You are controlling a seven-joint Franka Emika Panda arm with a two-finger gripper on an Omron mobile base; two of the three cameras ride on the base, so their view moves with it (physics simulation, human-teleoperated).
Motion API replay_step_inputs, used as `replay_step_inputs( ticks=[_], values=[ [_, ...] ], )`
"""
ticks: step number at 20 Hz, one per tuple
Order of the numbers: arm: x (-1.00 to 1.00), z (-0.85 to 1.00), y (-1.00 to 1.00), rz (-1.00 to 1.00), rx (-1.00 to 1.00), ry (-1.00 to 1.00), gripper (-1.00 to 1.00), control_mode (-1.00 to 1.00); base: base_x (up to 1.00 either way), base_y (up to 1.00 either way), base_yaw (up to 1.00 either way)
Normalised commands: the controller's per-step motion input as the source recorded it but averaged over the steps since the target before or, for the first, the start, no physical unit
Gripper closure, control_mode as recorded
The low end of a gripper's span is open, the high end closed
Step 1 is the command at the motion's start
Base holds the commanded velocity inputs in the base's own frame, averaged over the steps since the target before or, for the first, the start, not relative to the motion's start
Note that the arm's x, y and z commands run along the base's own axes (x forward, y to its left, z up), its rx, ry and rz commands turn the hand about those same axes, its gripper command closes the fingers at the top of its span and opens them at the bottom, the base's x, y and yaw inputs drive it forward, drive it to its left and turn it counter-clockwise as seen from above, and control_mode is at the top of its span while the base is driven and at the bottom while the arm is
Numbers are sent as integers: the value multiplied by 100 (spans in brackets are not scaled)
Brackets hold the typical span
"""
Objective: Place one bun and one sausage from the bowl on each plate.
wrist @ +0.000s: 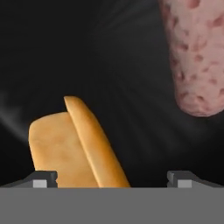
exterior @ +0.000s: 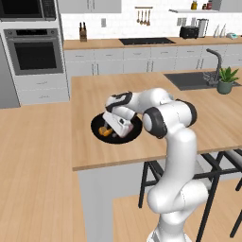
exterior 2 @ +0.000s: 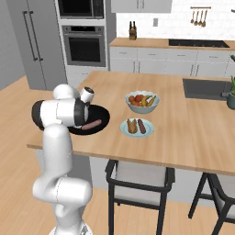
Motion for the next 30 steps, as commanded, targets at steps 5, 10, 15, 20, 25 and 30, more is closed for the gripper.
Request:
replay_step_inputs(
  ticks=[5, 10, 15, 20, 25, 30],
  values=[
    [1, -13, 10, 0, 0, 0, -100, -100, 0, 0, 0],
    [0, -8, 1, 0, 0, 0, -100, -100, 0, 0, 0],
    [0, 0, 0, 0, 0, 0, -100, -100, 0, 0, 0],
    [0, 0, 0, 0, 0, 0, 100, -100, 0, 0, 0],
    [0, 0, 0, 0, 0, 0, 100, -100, 0, 0, 0],
    [-1, 7, 0, 2, 0, -2, 100, -100, 0, 0, 0]
  ],
)
